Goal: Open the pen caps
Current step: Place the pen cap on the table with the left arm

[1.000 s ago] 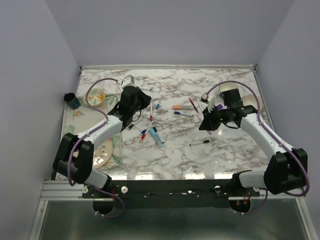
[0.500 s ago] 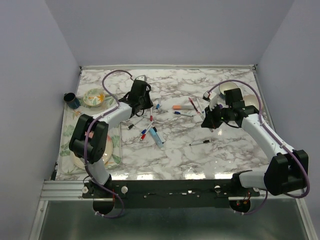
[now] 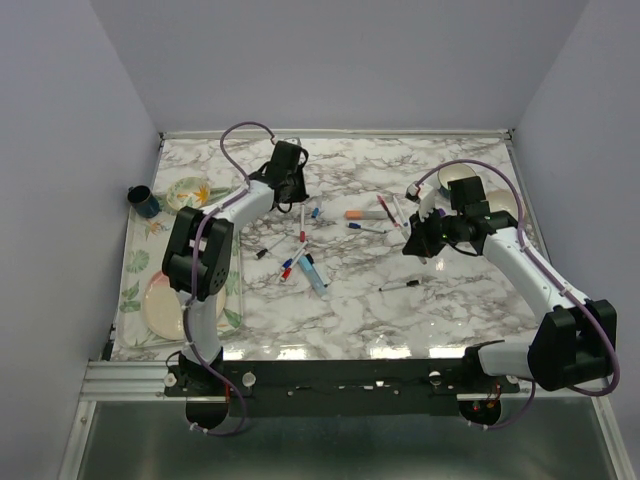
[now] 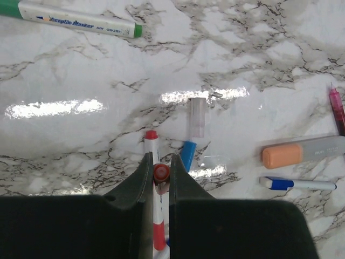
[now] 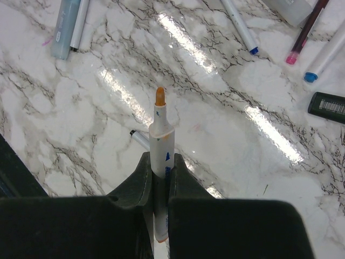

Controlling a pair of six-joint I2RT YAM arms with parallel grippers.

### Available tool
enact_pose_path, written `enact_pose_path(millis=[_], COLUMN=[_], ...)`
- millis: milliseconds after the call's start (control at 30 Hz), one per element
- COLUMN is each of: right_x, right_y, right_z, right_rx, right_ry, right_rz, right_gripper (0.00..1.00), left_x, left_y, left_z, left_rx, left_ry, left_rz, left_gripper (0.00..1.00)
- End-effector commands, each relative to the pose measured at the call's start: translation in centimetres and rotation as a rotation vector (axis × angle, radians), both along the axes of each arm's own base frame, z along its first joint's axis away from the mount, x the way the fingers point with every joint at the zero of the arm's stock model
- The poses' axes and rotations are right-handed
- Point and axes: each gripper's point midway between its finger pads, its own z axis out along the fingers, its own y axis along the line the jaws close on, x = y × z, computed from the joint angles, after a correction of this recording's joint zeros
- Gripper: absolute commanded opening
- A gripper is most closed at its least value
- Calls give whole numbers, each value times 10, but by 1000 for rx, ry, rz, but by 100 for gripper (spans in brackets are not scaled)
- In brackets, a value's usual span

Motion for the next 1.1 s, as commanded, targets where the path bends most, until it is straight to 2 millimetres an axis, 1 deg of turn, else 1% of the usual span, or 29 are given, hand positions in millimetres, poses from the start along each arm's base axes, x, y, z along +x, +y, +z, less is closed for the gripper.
enact_pose_path(millis=[0,67,133,167,200,233,267,333,367,500,567,633,767,933,1067], right_x=[1,1,1,1,2,2,2,2,2,2,2,2,2,2,2], right_y=[-2,-2,-2,-2,-3,-3,-3,-2,-3,-3,-3,-3,-3,-4,-3], right_z=[-5,-5,-4,-5,-5,-5,-5,-4,-5,-6,-6,-6,-7,-7,-7], right_rx=[-9,-10,-11,-12,-13,-13,-13,-12,-13,-16,-16,-16,-16,-18,-17], right_ry=[4,4,3,3,3,3,2,2,4,8,6,8,9,8,11], right_rz=[-13,-14,-12,-14,-15,-17,-14,-15,-15,-17,-15,-15,-15,-16,-15], right_gripper=[1,1,1,1,1,1,1,1,0,1,1,1,0,1,1], left_x=[5,7,9,9,13,13,13,15,15,16,15,15,15,15,16], left_y=[-2,-5,-11,-12,-14,-15,-16,-18,-18,-23,-23,-23,-24,-23,-24], left_z=[-9,-15,-14,-20,-18,-19,-24,-27,-33,-41,-46,-47,-45,-43,-36], left_rx=[17,11,-10,-9,-12,-13,-12,-18,-16,-28,-32,-32,-37,-34,-39], left_ry=[44,56,61,75,70,77,86,90,103,125,134,136,133,134,121], left_rz=[-38,-46,-63,-66,-68,-71,-73,-75,-75,-81,-80,-79,-80,-78,-78], left_gripper=[3,4,4,5,5,6,6,7,8,10,13,15,23,32,41])
